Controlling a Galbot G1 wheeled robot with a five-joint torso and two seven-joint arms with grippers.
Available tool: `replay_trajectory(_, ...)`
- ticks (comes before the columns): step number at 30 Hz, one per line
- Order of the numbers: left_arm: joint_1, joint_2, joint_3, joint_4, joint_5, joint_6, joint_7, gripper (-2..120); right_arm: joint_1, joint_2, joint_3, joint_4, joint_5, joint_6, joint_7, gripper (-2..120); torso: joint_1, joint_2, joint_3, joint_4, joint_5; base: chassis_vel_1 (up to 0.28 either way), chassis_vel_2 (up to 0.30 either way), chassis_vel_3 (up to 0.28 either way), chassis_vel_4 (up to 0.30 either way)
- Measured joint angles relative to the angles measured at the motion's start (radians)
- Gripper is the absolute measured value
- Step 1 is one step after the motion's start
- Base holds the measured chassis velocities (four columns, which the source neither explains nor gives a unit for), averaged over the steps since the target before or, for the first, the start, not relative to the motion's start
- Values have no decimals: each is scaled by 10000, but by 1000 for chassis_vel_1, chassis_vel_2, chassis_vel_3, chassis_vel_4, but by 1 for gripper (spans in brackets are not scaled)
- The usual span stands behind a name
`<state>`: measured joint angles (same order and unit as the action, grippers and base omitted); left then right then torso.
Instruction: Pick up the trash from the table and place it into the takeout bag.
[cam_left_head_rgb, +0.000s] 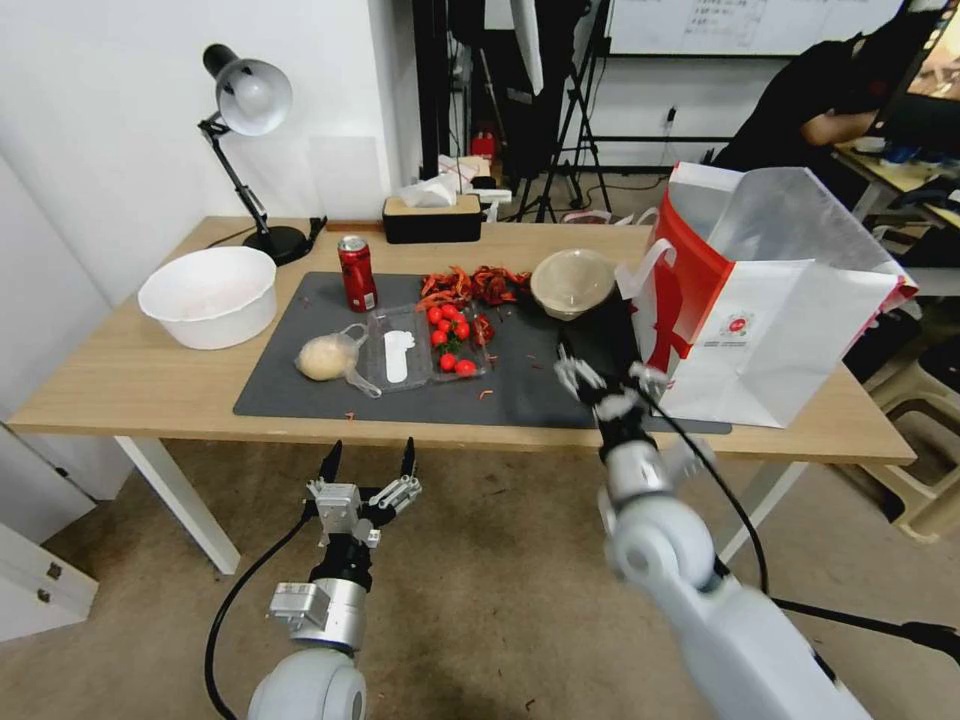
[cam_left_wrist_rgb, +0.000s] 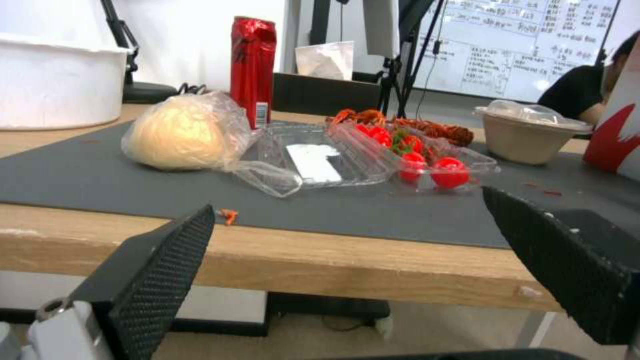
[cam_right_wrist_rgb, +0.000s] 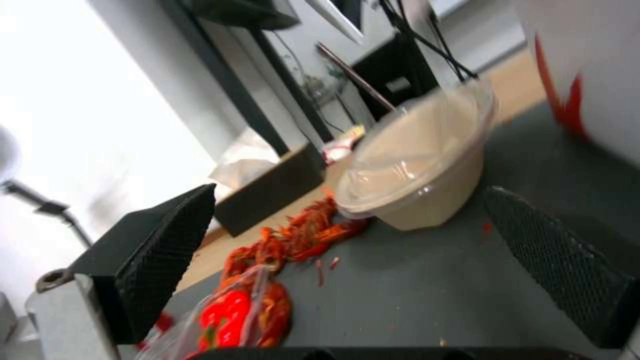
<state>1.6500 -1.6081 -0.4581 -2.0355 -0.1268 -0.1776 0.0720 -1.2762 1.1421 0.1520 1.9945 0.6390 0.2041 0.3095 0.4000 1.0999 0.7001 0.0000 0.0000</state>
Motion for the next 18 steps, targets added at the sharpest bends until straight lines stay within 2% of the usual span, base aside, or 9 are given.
replay_trajectory(2,-17,0,-12,29,2,4,0,100,1656,97,-469,-666,1481,-99,413,100,0,0,1,0,-2,0,0,0,0)
replay_trajectory(3,-17,0,-12,29,2,4,0,100,1656,97,-469,-666,1481,-99,413,100,0,0,1,0,-2,0,0,0,0)
replay_trajectory(5,-27,0,-23,53,2,5,-1,100,2714,297,-773,-1485,2431,-131,839,100,1,0,1,1,-1,0,0,0,0)
replay_trajectory(6,-27,0,-23,53,2,5,-1,100,2714,297,-773,-1485,2431,-131,839,100,1,0,1,1,-1,0,0,0,0)
replay_trajectory(9,-43,0,-86,81,-15,3,-6,100,3966,697,-1237,-2946,3087,-245,1175,100,0,0,1,0,1,0,0,0,0)
replay_trajectory(18,-124,0,-149,199,-72,-89,-39,100,5577,1270,-1549,-4637,3627,-319,1390,99,1,0,-1,0,0,0,0,0,0)
